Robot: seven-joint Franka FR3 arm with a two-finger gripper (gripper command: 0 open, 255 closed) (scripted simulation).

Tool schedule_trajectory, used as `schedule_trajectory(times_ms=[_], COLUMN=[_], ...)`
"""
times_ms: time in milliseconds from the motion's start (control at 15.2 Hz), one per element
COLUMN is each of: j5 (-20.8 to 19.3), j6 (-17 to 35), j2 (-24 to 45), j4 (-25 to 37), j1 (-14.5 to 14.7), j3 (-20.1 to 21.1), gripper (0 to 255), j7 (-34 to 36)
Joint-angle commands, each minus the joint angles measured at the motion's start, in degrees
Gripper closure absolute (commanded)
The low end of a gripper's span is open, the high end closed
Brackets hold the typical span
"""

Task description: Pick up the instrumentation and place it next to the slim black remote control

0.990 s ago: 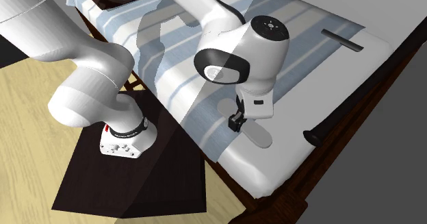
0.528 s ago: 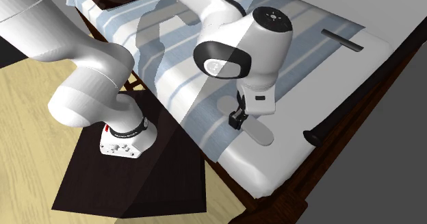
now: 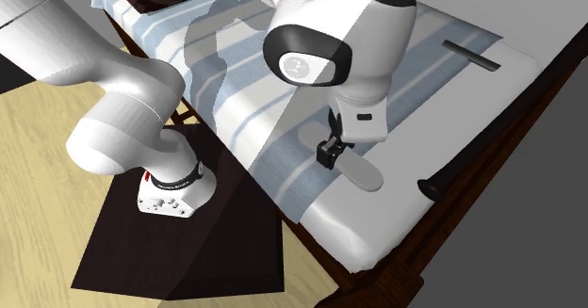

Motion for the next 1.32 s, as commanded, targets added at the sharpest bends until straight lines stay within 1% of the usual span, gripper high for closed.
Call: schedule_trajectory(times_ms=[0, 264, 528, 726, 990, 1254], j5=[0.0, -0.1, 0.3, -0.1, -1.8, -4.7], j6=[-1.8, -4.9, -4.3, -4.1, -4.4, -5.4], j2=[-0.9, -2.2, 3.4, 8.0, 14.6, 21.7], j4=[1.0, 2.7, 8.0, 12.5, 19.4, 27.3], j1=[0.0, 0.0, 1.6, 2.6, 3.9, 5.5], j3=[-0.1, -0.4, 3.6, 6.3, 9.5, 12.2], gripper=[255, 255, 255, 255, 255, 255], j7=[0.0, 0.0, 5.4, 9.6, 15.3, 21.2])
